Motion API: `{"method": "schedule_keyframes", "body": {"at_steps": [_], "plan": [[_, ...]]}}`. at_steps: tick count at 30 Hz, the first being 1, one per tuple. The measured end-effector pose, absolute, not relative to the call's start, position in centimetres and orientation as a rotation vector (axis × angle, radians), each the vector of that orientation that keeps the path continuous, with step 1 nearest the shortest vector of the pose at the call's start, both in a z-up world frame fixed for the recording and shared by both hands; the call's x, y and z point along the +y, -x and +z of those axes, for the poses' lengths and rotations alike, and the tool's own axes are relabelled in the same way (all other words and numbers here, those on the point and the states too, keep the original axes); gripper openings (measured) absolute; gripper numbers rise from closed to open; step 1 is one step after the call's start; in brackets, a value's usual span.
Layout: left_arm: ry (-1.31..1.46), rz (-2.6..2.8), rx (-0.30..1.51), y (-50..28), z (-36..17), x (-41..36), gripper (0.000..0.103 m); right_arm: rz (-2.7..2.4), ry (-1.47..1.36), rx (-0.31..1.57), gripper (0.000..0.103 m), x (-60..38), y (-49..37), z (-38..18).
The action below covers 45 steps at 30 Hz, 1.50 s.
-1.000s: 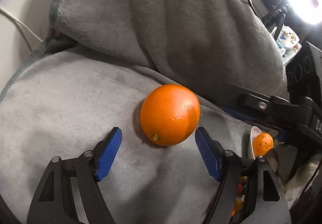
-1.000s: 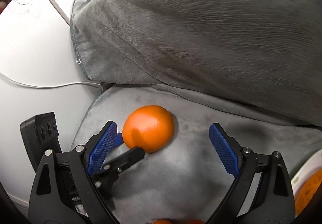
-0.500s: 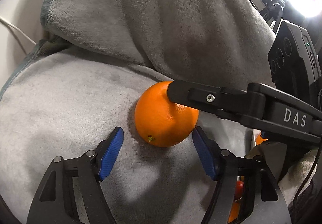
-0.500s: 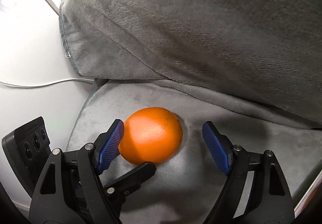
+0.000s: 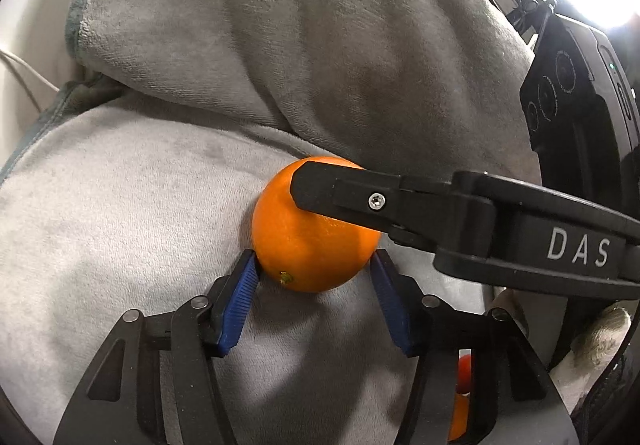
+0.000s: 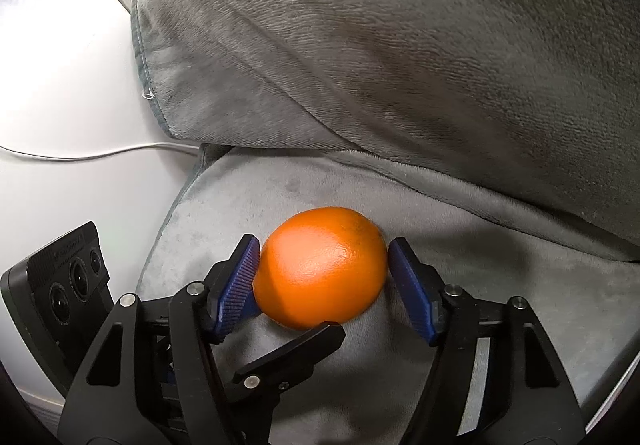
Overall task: Organize fruits
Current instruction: 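Close both tools on the second large orange, then carry the second orange beside the first on the plate, open both tools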
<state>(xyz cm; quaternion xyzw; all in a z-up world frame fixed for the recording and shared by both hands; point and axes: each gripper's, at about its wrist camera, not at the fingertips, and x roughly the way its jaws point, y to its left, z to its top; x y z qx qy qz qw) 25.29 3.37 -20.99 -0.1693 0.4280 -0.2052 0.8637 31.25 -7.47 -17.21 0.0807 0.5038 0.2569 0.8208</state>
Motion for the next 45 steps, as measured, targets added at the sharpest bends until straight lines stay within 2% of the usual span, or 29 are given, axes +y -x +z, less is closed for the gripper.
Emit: {"method": "schedule_keyframes", "body": {"at_steps": [14, 28, 45], "plan": [[0.319, -0.441, 0.883, -23.7, -19.1, 0.9, 0.056, 0.547, -0.163, 1.050, 0.069, -9.1, -29.5, -15.8], [0.283, -0.478, 0.831, -18.3, -16.2, -3.0, 0.056, 0.534, -0.165, 0.996, 0.069, -12.8, -24.8, -12.8], [0.203, -0.614, 0.834, -14.5, -15.1, -10.6, 0.056, 0.440, -0.240, 0.953, 0.069, -22.1, -17.0, -10.8]]}}
